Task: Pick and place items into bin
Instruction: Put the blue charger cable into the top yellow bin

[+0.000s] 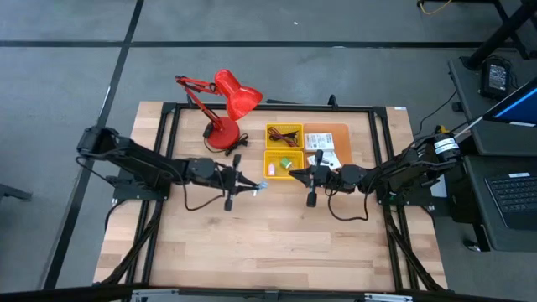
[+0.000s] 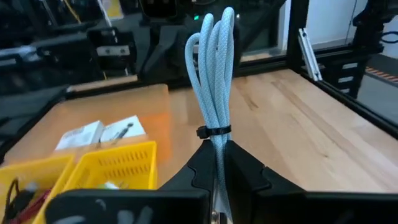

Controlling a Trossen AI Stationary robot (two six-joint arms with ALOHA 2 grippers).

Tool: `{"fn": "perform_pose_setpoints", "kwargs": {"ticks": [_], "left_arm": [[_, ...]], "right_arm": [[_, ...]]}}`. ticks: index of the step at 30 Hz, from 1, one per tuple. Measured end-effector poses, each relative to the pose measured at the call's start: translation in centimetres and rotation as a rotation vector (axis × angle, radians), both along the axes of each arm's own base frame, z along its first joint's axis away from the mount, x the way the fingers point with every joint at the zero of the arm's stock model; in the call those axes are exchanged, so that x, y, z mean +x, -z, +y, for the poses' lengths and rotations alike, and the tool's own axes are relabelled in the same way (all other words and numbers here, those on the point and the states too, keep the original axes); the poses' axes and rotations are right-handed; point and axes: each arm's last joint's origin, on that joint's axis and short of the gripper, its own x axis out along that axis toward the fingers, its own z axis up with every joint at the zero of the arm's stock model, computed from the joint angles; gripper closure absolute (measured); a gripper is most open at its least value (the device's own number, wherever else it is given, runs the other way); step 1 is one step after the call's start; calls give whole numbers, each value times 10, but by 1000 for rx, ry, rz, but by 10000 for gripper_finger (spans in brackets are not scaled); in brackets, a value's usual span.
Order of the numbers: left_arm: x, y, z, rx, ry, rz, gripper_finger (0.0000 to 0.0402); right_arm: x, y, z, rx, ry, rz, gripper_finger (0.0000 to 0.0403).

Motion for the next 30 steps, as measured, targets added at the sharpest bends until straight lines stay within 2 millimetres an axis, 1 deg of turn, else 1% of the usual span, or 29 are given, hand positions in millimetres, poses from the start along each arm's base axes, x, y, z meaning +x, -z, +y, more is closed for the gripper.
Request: {"fn": "perform_pose_setpoints", "kwargs": {"ticks": [4, 8, 11, 14, 16, 20, 25, 27, 30], "left_arm": [[9, 8, 4, 22, -11, -38, 386], [14, 13, 14, 4, -54, -66, 386], [15, 15, 21, -3, -81, -65, 386], [17, 14, 27, -33, -110, -63, 386], [20, 9, 30, -41, -124, -74, 386], [32, 0, 37, -21, -150, -24, 386], [50, -14, 48, -4, -256, 92, 386], [58, -13, 52, 1, -292, 129, 386], [75, -7, 57, 4, -294, 157, 386]], "right_arm": [[0, 0, 4, 7, -68, -3, 398], [-3, -2, 17, -21, -126, 3, 398], [-9, 1, 25, -15, -162, 50, 398], [-20, 3, 30, 4, -133, 60, 398], [-27, 3, 31, 3, -88, 51, 398], [-38, 0, 32, -15, -44, 22, 398], [-41, 0, 31, -17, -44, 20, 398], [-41, 0, 30, -19, -43, 19, 398], [-41, 0, 30, -19, -43, 17, 398]]}}
